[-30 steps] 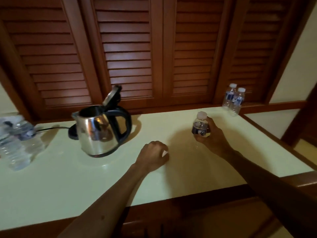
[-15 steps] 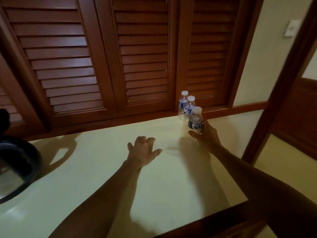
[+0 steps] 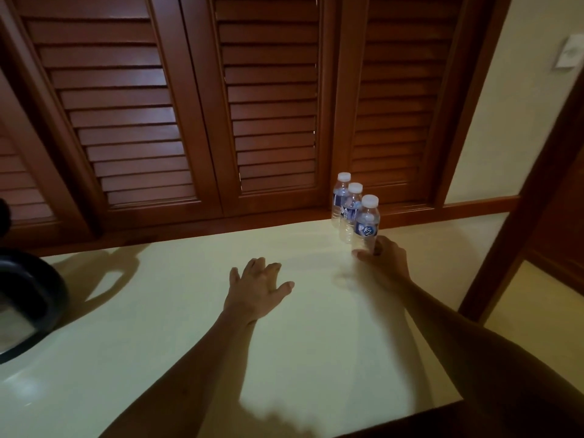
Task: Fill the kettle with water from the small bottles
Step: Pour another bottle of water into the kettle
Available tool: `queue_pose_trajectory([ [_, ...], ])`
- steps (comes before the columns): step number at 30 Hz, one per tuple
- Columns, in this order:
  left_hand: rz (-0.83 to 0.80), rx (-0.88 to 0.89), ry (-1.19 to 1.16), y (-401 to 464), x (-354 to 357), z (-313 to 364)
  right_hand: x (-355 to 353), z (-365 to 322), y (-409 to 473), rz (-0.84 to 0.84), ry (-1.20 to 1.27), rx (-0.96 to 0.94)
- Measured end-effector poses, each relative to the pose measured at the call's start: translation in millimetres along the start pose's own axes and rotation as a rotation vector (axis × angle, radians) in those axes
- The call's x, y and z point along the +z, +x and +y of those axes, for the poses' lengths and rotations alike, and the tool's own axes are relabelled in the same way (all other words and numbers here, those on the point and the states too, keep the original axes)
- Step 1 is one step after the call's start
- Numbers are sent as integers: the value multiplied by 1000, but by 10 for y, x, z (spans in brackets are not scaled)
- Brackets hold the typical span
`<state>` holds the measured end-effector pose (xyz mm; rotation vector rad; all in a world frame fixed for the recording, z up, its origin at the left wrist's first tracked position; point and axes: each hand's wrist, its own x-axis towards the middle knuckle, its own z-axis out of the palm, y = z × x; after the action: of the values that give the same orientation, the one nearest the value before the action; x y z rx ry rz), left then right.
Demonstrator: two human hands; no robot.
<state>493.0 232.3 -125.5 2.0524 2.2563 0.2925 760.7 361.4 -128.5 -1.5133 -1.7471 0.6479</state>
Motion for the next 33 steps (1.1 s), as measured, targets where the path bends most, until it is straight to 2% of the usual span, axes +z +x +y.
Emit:
queue_pose_trajectory([
  [10,-11,-3,2,-4,14,2,2,-48,14,-11,-63,38],
  [16,-17,1,-29,25,3,-50,-24,-94,-107,36,8,108],
  [21,-10,-15,-248,-49,-74,-124,-63,-170,-328,84,75,164],
  [26,-52,125,-85,-234,-48,-260,-28,-225,-634,51,-16,92],
  [29,-96,171,-97,-404,-48,-410,49,-343,-895,-20,-154,15],
  [33,-132,230,-165,-715,-113,-691,282,-688,-1262,-138,-368,-177],
])
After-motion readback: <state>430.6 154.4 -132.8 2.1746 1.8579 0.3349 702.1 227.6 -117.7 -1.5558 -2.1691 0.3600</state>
